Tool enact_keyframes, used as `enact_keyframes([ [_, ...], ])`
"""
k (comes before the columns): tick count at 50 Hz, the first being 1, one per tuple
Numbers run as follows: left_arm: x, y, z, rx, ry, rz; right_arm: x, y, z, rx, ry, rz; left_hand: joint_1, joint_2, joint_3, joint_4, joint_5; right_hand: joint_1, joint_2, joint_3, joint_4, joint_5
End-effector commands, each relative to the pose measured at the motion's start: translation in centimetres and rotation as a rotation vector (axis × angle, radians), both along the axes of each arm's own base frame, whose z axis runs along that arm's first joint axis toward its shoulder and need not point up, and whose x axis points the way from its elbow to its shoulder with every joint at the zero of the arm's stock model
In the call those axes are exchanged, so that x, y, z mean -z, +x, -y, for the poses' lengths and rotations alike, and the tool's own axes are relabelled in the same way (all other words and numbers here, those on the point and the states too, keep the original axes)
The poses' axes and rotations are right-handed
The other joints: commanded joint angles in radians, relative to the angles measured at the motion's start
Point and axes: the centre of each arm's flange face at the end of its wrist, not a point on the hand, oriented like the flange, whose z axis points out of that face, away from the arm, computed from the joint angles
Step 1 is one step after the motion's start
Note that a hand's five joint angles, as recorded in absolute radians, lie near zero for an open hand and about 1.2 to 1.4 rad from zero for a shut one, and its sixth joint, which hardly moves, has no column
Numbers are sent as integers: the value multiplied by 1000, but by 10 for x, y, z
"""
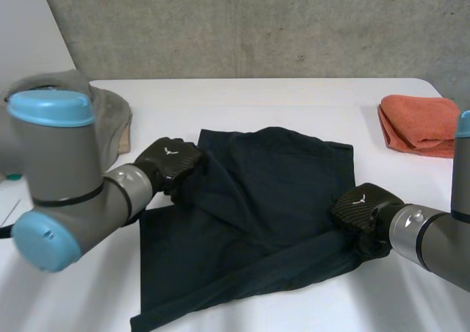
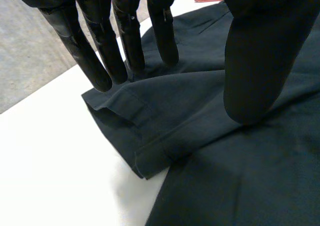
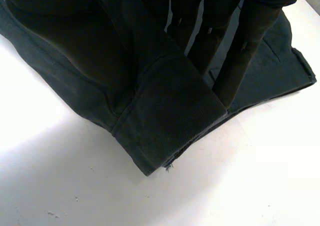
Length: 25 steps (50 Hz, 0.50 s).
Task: Fold the laundry.
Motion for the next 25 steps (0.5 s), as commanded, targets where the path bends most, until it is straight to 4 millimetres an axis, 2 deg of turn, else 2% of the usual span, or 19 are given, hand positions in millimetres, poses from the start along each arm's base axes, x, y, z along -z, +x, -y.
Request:
enact_keyframes([
  [1, 26, -16, 29, 40, 7, 7, 5, 0, 0, 7, -2, 8, 97, 102, 102, 94, 94, 278, 225, 207, 197, 205],
  [6, 37, -28, 38, 78, 9, -15, 7, 0, -1, 5, -10, 9, 71, 76, 76, 68, 68, 278, 225, 207, 197, 205],
  [13, 50, -44, 37, 119, 14, -8, 9, -1, 0, 12, -17, 4, 50, 55, 55, 47, 47, 278, 225, 207, 197, 205],
  [22, 62, -60, 33, 139, -17, 27, 10, -1, 0, 15, -12, -1, 273, 278, 278, 270, 270, 278, 225, 207, 197, 205],
  [25, 63, -62, 34, 137, -40, 46, 10, -1, 0, 15, -12, -1, 495, 500, 501, 492, 492, 278, 225, 207, 197, 205],
])
